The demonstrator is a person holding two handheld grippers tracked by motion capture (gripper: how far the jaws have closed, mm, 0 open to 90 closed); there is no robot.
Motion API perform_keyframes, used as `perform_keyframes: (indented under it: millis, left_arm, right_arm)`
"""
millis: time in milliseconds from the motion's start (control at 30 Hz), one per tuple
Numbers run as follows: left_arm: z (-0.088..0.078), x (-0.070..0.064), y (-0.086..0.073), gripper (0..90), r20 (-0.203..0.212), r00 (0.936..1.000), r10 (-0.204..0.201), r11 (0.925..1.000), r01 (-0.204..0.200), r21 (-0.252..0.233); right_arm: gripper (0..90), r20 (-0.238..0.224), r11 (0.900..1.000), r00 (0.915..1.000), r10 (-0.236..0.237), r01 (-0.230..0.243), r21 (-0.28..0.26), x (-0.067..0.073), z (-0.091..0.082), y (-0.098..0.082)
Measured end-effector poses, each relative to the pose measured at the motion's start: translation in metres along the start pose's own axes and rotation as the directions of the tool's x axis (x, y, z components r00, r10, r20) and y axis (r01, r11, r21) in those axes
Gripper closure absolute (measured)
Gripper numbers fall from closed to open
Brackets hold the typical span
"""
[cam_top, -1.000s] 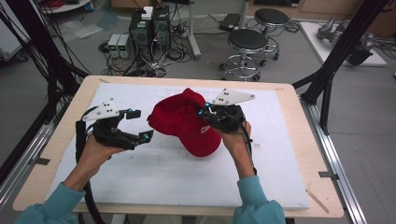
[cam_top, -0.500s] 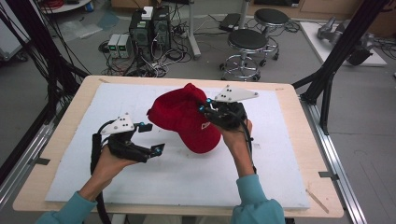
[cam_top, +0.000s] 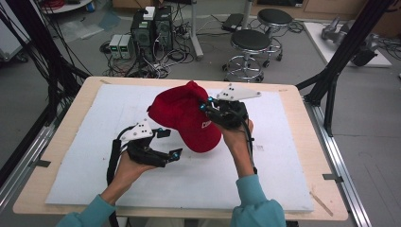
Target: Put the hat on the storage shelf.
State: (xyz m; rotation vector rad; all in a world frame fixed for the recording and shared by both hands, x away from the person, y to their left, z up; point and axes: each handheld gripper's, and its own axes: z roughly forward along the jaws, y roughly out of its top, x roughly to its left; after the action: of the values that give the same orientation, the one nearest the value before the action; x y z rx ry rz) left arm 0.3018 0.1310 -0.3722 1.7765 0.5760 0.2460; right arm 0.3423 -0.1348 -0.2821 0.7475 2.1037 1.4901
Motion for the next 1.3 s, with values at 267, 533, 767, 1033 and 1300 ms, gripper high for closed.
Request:
perform_keyframes:
  millis: [267, 533, 767, 1033, 1300]
  left_arm:
    - [0.014, -0.005, -0.001, 21.3, 0.021, 0.9998, 0.005, 0.9998, -0.005, 0.017]
    - [0.023, -0.005, 0.000, 34.7, 0.050, 0.9988, -0.001, 1.0000, 0.002, -0.009]
    - [0.023, -0.004, 0.000, 46.5, 0.047, 0.9987, -0.017, 0.9991, 0.018, -0.037]
    - [0.022, -0.002, 0.000, 60.8, 0.035, 0.9993, -0.012, 0.9992, 0.013, -0.037]
    - [0.019, -0.001, 0.002, 78.5, 0.059, 0.9983, -0.005, 0.9979, 0.009, -0.063]
  right_arm:
    - [86.0, 0.004, 1.000, 0.9998, 0.018, -0.018, -0.002, 0.002, 0.000, 0.001]
    - [86.0, 0.007, 1.000, 0.9998, 0.021, -0.021, -0.008, 0.001, -0.003, 0.001]
    - [86.0, -0.008, 0.999, 0.9991, 0.042, -0.042, -0.024, 0.003, -0.002, 0.001]
    - [86.0, -0.025, 0.998, 0.9983, 0.053, -0.054, -0.042, 0.005, 0.000, 0.001]
    - [86.0, -0.048, 0.996, 0.9970, 0.061, -0.064, -0.058, 0.008, 0.002, 0.000]
